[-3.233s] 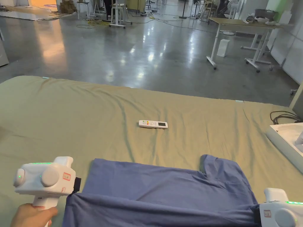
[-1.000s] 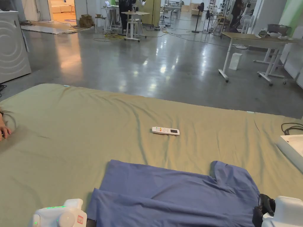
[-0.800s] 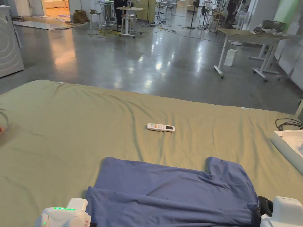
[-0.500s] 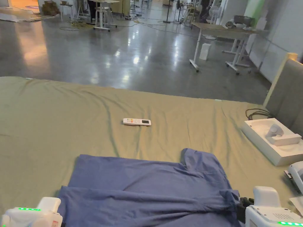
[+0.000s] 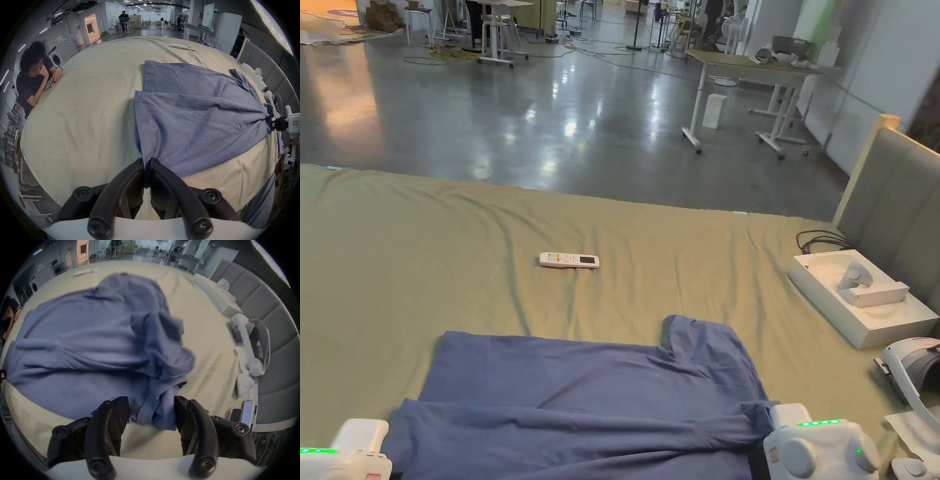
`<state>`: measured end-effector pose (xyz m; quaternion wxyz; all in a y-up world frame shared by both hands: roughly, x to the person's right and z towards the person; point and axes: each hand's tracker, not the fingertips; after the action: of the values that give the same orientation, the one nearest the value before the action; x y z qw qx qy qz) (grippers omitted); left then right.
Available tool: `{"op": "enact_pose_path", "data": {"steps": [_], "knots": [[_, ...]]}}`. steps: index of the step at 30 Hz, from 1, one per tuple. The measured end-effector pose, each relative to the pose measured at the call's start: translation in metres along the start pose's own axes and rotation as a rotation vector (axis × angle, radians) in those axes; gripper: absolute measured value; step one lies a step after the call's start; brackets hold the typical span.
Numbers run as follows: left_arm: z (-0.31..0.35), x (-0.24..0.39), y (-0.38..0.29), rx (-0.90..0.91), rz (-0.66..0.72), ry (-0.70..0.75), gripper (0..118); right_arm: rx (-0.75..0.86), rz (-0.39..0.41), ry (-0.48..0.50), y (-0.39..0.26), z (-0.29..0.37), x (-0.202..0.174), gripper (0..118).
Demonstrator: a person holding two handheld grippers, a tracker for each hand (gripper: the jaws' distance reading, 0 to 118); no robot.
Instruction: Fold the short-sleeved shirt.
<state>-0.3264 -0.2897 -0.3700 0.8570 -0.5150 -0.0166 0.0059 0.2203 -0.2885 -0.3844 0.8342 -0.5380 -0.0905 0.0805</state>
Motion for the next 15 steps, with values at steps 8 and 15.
{"op": "enact_pose_path", "data": {"steps": [8, 15], "knots": [[-0.004, 0.002, -0.004, 0.001, 0.004, 0.006, 6, -0.001, -0.012, 0.079, -0.015, -0.012, -0.011, 11], [0.005, 0.000, -0.002, 0.026, 0.005, -0.005, 6, 0.035, -0.028, 0.070, -0.026, 0.003, -0.011, 9]]}}
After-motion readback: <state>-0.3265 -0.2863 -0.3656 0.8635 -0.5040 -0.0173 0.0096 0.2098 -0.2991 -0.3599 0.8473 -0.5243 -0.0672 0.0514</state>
